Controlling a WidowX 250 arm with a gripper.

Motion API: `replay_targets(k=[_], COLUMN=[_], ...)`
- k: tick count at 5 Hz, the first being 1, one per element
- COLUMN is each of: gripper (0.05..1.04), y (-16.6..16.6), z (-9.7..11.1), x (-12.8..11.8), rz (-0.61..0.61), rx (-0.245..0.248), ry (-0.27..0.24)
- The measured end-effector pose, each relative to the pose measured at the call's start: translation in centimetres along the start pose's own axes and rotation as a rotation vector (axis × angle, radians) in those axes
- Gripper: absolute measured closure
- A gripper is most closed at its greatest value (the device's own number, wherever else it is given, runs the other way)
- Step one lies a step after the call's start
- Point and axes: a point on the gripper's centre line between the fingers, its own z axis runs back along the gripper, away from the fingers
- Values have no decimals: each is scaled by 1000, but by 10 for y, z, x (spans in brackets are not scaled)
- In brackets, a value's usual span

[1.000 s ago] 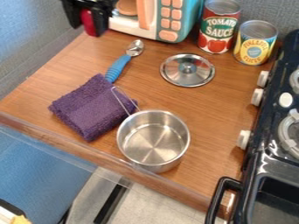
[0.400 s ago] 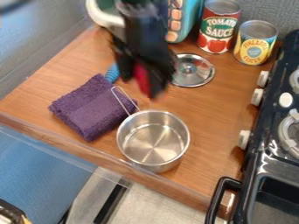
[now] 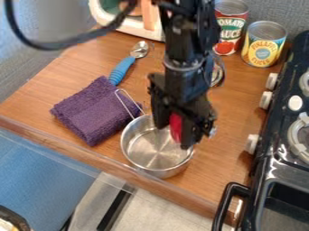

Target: Take the red object into the silver pot

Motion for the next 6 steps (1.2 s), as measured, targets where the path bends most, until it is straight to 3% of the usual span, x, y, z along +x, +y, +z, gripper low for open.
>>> replay_targets(k=[1,2,3,4,6], gripper=[282,73,73,79,83], y=[2,4,5,7,9], z=[-10,-11,-10,2,37], x=[-5,-10,-16,-26,-42], rz=[5,11,17,43,88], rx=[13,24,58,82,101], ry=[47,79,120,120,34])
